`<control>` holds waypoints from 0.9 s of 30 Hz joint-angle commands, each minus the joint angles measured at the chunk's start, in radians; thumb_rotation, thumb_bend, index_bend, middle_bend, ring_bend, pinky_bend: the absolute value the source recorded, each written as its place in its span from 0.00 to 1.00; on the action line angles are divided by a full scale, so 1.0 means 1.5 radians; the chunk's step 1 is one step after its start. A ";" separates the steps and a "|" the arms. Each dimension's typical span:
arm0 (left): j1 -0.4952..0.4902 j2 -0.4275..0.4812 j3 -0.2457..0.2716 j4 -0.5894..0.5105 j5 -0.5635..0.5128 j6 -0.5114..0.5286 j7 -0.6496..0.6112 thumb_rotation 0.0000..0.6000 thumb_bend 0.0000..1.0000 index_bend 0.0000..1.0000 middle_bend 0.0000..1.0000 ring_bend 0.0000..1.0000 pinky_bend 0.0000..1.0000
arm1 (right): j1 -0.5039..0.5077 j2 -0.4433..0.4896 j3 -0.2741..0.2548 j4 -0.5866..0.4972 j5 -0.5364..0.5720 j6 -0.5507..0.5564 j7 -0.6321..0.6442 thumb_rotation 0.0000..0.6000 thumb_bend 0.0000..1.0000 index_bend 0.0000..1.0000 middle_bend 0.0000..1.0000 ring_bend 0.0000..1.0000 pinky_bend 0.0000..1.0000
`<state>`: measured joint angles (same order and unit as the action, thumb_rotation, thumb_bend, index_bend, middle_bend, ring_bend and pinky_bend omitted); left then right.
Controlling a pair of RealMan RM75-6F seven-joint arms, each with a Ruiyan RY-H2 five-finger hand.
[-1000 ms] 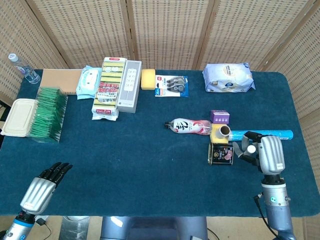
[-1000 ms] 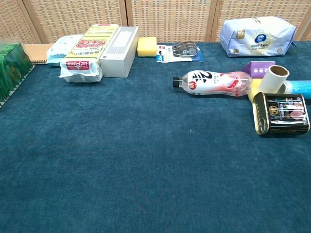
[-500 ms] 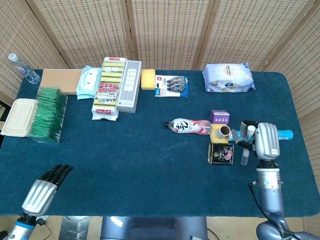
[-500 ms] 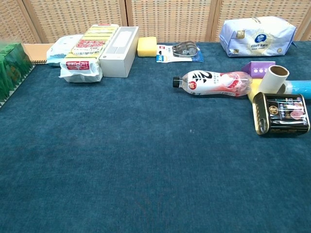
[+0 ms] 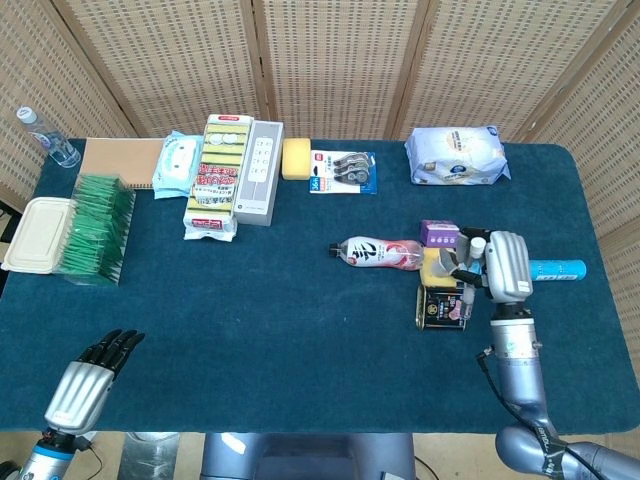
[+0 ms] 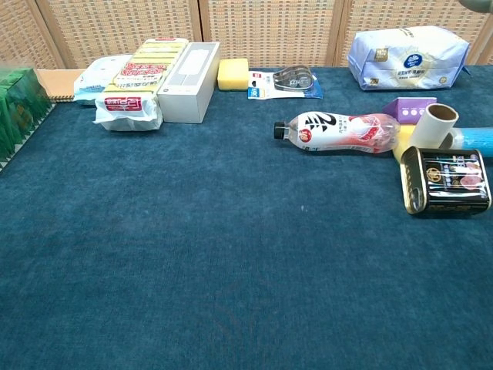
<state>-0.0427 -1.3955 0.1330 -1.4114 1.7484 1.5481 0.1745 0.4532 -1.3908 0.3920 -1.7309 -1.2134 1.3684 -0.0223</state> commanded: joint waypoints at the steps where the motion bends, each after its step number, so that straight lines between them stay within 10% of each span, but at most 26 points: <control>1: 0.003 -0.002 -0.001 0.000 -0.003 0.001 0.003 1.00 0.21 0.10 0.18 0.15 0.33 | 0.011 -0.026 0.010 0.021 -0.005 0.014 0.009 1.00 0.39 0.80 1.00 1.00 1.00; 27: 0.018 -0.013 -0.009 -0.002 -0.023 -0.002 0.020 1.00 0.21 0.10 0.18 0.15 0.33 | 0.086 -0.127 0.030 0.176 -0.021 -0.003 0.065 1.00 0.40 0.80 1.00 1.00 1.00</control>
<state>-0.0165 -1.4147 0.1201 -1.4141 1.7137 1.5445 0.2044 0.5776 -1.5780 0.4359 -1.4728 -1.2419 1.3683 0.0727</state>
